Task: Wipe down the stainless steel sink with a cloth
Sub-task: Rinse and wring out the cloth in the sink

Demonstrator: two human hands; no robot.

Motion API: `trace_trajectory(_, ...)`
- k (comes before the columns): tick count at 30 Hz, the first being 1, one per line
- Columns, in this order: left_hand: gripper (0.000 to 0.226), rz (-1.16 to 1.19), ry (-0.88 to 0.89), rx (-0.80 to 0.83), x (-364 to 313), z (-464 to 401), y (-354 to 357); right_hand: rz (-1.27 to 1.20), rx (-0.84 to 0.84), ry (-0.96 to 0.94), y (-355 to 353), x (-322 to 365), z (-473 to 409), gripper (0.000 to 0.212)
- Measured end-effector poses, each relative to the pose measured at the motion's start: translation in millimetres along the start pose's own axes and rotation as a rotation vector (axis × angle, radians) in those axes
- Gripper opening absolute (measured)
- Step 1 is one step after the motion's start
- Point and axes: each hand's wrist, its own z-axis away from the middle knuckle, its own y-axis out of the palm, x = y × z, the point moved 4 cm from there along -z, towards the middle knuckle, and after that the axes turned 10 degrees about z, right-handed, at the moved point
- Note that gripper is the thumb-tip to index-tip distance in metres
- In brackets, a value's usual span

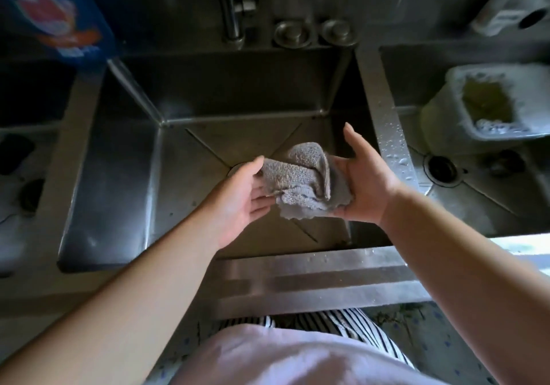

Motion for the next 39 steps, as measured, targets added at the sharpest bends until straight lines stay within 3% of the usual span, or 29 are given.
trace_trajectory(6, 0.022, 0.056, 0.188, 0.123, -42.3, 16.9, 12.3, -0.011, -0.017, -0.182, 27.4, 4.4, 12.0, 0.057)
trace_trajectory(10, 0.019, -0.051, 0.278, 0.199, -64.4, 25.8, 11.0, 0.012, -0.201, -0.256, 35.3, -0.9, 10.1, 0.038)
trace_trajectory(13, 0.023, -0.115, 0.265, 0.25, -72.3, 28.5, 5.0, -0.006, -0.256, -0.335, 43.6, 0.5, 8.7, 0.029)
trace_trajectory(16, 0.031, -0.154, 0.191, 0.269, -72.4, 29.3, -2.2, -0.037, -0.202, -0.452, 53.1, 7.9, 9.0, 0.023)
trace_trajectory(20, 0.029, -0.108, 0.17, 0.212, -74.3, 28.4, -10.2, -0.012, -0.099, -0.504, 61.0, 14.7, 10.8, 0.029)
trace_trajectory(27, 0.023, -0.142, 0.293, -0.088, -77.5, 24.0, -15.2, -0.092, -0.065, -0.337, 53.5, 20.6, 6.7, 0.027)
trace_trajectory(29, 0.028, -0.253, 0.407, -0.162, -79.0, 21.7, -12.9, -0.095, -0.055, -0.325, 51.9, 23.1, 5.5, 0.03)
trace_trajectory(35, 0.037, -0.808, 0.805, -0.133, -61.4, 26.0, 13.1, -0.063, -0.064, -0.26, 52.6, 24.7, -0.7, 0.03)
trace_trajectory(39, 0.031, -0.949, 0.941, -0.211, -57.2, 27.3, 13.9, -0.062, -0.066, -0.212, 51.6, 22.3, -6.3, 0.03)
